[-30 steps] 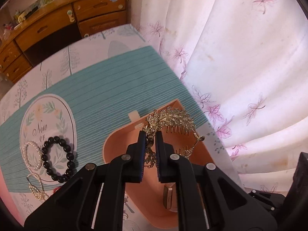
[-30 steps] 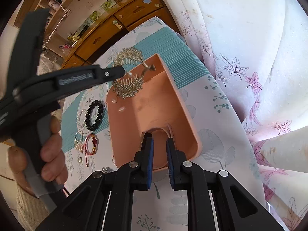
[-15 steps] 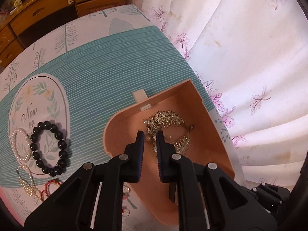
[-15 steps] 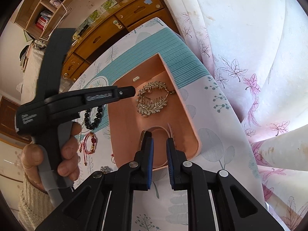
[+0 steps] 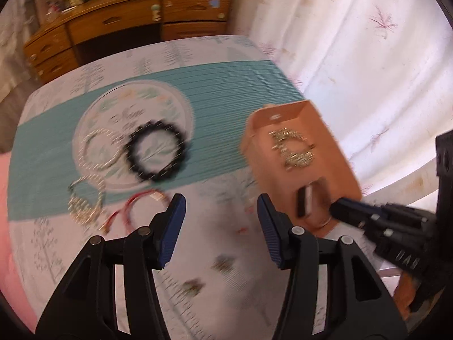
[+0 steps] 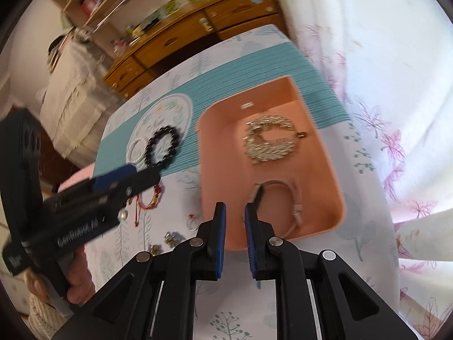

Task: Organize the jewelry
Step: 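Withdraw both open tools from the pink box toward the remaining jewelry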

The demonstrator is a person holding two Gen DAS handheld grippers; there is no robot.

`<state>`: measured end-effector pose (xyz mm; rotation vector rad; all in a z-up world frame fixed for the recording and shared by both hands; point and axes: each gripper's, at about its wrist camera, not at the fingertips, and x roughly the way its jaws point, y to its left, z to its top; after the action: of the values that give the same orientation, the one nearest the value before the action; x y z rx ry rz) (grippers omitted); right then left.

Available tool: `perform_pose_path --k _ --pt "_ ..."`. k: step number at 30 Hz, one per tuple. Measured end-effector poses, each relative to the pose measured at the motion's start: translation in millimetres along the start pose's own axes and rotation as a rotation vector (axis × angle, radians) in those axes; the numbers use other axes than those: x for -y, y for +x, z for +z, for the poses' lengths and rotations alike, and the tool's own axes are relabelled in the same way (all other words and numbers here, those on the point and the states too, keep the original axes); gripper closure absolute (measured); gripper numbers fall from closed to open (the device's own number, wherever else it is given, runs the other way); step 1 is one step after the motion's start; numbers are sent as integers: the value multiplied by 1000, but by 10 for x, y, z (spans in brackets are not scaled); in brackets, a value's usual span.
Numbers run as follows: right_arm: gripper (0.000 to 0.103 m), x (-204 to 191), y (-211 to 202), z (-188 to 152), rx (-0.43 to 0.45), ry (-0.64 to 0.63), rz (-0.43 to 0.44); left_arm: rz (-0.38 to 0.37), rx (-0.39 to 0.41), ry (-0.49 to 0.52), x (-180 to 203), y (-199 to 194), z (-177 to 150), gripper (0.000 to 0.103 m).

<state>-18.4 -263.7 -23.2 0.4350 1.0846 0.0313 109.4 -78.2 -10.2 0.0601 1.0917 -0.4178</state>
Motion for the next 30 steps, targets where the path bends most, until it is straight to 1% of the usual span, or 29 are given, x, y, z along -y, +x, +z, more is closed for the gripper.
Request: perform_pose_path --k 3,5,6,7,10,14,18,21,25,30 --pt "89 -182 77 -32 -14 -45 7 57 20 -44 -318 -122 -277 54" --pt "84 -294 129 -52 -24 -74 7 111 25 -60 -513 -177 -430 54" --pt "79 -352 151 -57 -27 -86 6 132 23 -63 -610 -202 -495 54" --pt "76 -407 169 -72 -28 -97 7 153 23 -72 -732 -237 -562 54" --pt "76 -575 251 -45 -36 -135 4 176 16 -110 -1057 -316 -700 54" --pt "76 -777 356 97 -44 -174 9 185 3 -175 -1473 -367 -747 54" --pt "76 -1050 500 344 -52 -221 17 184 -11 -207 -1693 -296 -631 54" --pt "76 -1243 684 586 -68 -233 22 176 -38 -214 -1782 -159 -466 54" --pt "76 -1355 1024 917 -120 -193 14 178 -70 -228 -1908 10 -274 54" --pt "76 -1377 1486 1210 -168 -151 -39 176 -97 -219 -1937 210 -34 54"
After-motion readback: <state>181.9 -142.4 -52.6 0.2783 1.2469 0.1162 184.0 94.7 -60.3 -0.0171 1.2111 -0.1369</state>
